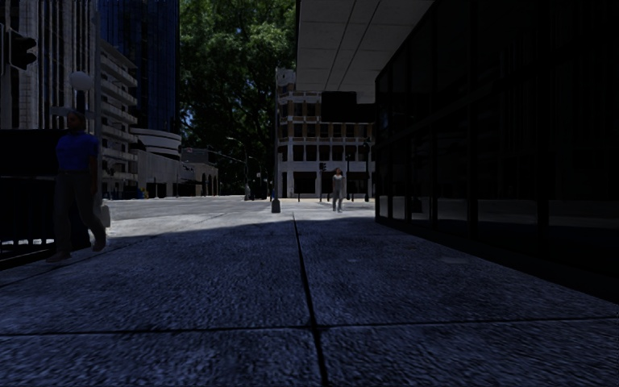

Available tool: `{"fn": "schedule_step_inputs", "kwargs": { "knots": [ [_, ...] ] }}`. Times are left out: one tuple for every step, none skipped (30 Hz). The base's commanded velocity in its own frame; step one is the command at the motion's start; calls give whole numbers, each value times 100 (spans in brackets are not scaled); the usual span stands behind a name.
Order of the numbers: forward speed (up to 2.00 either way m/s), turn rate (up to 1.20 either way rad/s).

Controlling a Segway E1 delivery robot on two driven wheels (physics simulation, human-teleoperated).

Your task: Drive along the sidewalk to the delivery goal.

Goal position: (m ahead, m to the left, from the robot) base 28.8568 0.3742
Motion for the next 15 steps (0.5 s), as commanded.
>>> {"fn": "schedule_step_inputs", "kwargs": {
  "knots": [
    [200, 0],
    [200, 0],
    [200, 0],
    [200, 0],
    [200, 0],
    [200, 0],
    [200, 0],
    [200, 0],
    [200, 0],
    [200, 0],
    [200, 0],
    [200, 0],
    [200, 0],
    [200, 0],
    [200, 0]
  ]
}}
